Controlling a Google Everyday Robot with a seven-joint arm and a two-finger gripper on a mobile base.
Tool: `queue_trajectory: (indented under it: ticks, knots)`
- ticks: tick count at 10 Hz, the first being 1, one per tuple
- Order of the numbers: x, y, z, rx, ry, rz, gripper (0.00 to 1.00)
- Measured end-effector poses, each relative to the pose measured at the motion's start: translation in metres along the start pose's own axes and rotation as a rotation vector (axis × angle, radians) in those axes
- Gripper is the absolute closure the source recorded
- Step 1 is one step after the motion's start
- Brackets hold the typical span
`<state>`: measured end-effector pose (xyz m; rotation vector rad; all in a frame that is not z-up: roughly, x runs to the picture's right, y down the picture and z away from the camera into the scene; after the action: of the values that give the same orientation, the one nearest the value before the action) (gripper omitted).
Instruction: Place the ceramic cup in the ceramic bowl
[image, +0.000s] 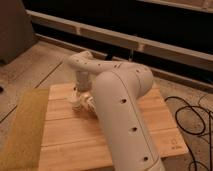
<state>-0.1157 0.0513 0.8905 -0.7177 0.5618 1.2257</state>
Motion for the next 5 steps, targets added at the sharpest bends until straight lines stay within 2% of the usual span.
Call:
queue_trajectory:
  ticks: [3,4,5]
  knots:
    - [-0.006,-0.003,-0.004,0.025,0.003,-0.006,0.95]
    - [-0.007,-0.002,-0.006,0.029,0.001,-0.008,1.0]
    - [-0.011,-0.001,-0.014,0.028,-0.016,-0.009,1.0]
